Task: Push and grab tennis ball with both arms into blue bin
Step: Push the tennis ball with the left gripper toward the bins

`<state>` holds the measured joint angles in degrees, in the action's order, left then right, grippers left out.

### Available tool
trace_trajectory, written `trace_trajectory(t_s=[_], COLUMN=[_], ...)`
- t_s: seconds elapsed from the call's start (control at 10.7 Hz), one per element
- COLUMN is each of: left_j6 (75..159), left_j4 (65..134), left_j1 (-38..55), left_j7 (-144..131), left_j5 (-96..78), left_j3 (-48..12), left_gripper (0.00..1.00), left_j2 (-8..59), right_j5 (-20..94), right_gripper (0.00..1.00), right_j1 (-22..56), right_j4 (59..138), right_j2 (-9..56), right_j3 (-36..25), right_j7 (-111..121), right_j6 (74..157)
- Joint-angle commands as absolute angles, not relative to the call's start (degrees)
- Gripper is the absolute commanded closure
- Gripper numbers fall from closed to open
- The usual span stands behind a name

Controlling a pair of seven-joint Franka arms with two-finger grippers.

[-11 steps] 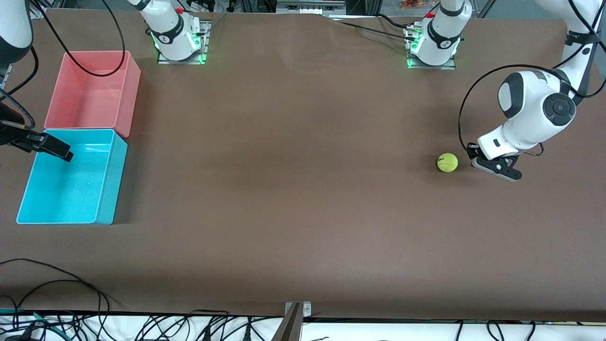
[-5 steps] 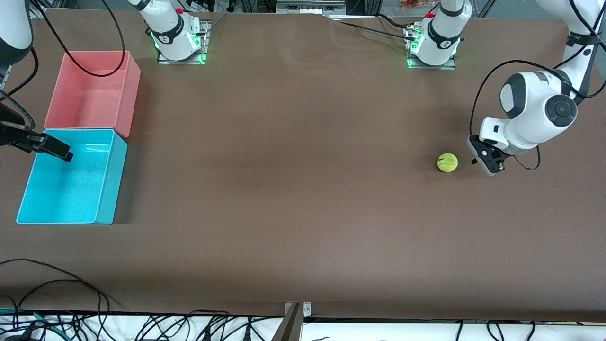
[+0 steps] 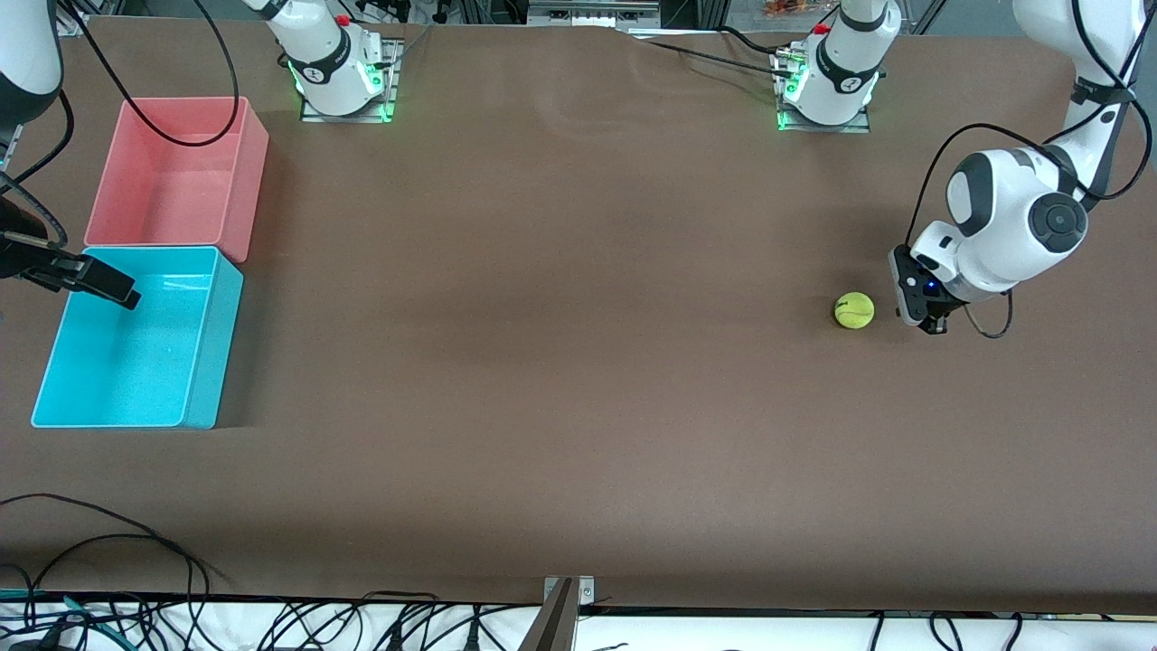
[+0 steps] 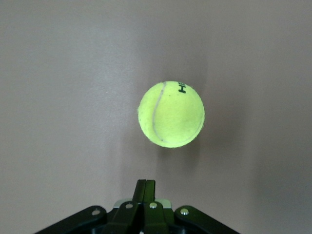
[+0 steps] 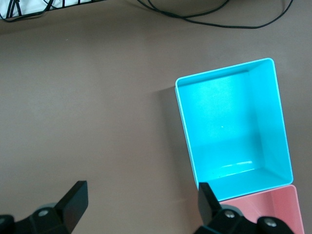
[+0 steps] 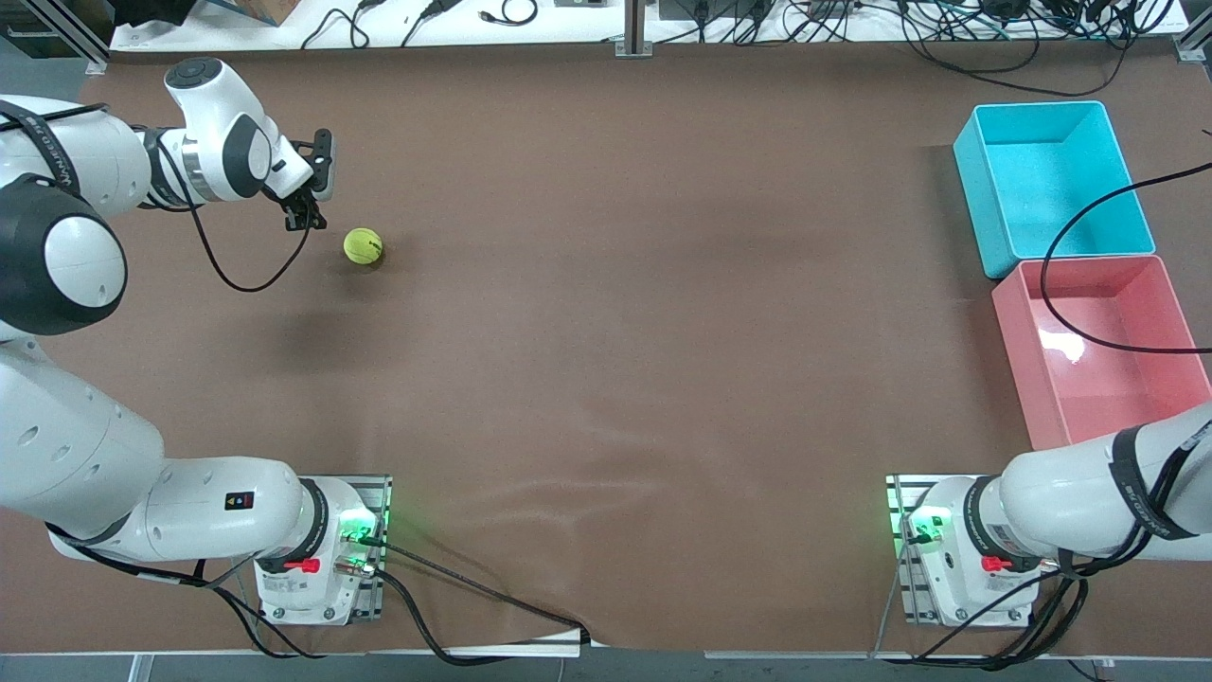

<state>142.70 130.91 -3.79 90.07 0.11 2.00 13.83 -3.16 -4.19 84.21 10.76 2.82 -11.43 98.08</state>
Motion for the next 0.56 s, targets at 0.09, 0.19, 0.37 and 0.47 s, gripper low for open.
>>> trace_trajectory(t_s=[0.09, 0.19, 0.37, 0.47], left_j6=[146.16, 146.34, 147.83, 147.83], left_j4=[131.04, 130.96, 131.04, 131.04], left_j1=[-4.04, -4.13, -3.78, -3.87], left_j7=[93.43, 93.43, 93.34, 93.25], left_j5=[0.97, 0.62, 0.62, 0.62], left_j3=[1.76, 1.76, 1.76, 1.76], left_gripper=[1.00, 1.00, 1.00, 1.00], left_j2=[16.96, 18.01, 19.33, 19.86], right_j5=[-2.02, -2.02, -2.02, -2.02], right_gripper=[0.00, 0.00, 0.00, 0.00], right_j1=[-4.48, -4.48, -4.40, -4.39], right_j4=[83.32, 83.32, 83.32, 83.32], right_j2=[10.99, 10.99, 10.99, 10.99], right_j3=[2.81, 2.81, 2.81, 2.81], right_j7=[-10.63, -10.63, -10.63, -10.63], right_j6=[97.65, 97.65, 97.65, 97.65])
